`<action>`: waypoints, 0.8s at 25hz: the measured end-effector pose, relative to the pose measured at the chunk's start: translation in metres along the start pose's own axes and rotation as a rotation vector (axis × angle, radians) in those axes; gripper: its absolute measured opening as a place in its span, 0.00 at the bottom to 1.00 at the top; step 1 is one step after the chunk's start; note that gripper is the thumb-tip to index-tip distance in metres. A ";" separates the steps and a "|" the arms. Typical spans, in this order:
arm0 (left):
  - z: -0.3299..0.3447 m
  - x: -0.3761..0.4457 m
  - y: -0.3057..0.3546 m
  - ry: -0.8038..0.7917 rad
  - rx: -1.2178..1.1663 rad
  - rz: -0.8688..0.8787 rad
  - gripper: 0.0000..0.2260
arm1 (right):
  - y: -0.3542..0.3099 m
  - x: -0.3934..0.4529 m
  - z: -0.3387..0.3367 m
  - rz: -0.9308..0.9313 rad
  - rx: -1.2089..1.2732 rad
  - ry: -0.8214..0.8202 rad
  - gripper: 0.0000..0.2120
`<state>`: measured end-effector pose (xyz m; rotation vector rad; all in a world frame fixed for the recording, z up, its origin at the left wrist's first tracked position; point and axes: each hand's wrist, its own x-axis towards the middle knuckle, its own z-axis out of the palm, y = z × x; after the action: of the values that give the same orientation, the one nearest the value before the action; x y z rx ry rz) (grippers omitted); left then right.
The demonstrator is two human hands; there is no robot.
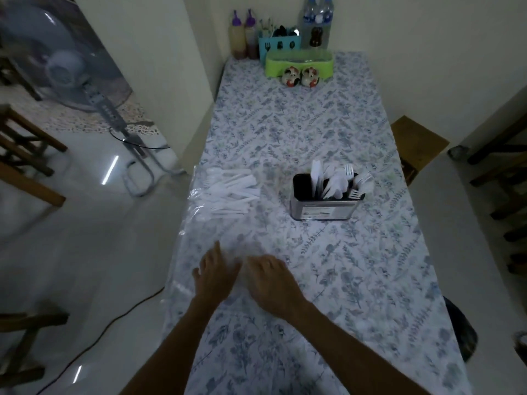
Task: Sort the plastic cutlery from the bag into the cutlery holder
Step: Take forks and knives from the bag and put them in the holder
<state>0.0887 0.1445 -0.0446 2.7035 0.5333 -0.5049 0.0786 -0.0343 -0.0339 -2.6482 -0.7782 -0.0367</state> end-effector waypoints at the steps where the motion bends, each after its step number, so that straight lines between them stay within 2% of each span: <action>1: 0.005 -0.016 -0.012 -0.013 0.050 0.018 0.41 | -0.007 -0.015 0.014 0.009 -0.006 -0.066 0.21; 3: 0.013 -0.042 -0.026 0.010 0.146 0.087 0.40 | -0.009 -0.039 0.027 0.043 -0.043 -0.183 0.18; 6: 0.019 -0.075 -0.015 0.038 0.255 0.155 0.37 | 0.013 -0.059 0.014 0.098 -0.164 -0.237 0.13; 11: 0.068 -0.143 0.050 -0.098 0.301 0.466 0.34 | 0.065 -0.084 -0.025 0.407 -0.305 -0.417 0.19; 15: 0.121 -0.192 0.082 -0.118 0.302 0.705 0.35 | 0.082 -0.109 -0.033 0.488 -0.241 -0.430 0.25; 18: 0.135 -0.202 0.094 -0.156 0.289 0.749 0.34 | 0.092 -0.124 -0.032 0.512 -0.148 -0.436 0.29; 20: 0.132 -0.197 0.097 -0.123 0.306 0.757 0.33 | 0.096 -0.129 -0.030 0.512 -0.118 -0.439 0.32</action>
<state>-0.0778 -0.0496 -0.0566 2.8388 -0.6377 -0.5507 0.0221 -0.1862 -0.0561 -2.9248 -0.1938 0.6694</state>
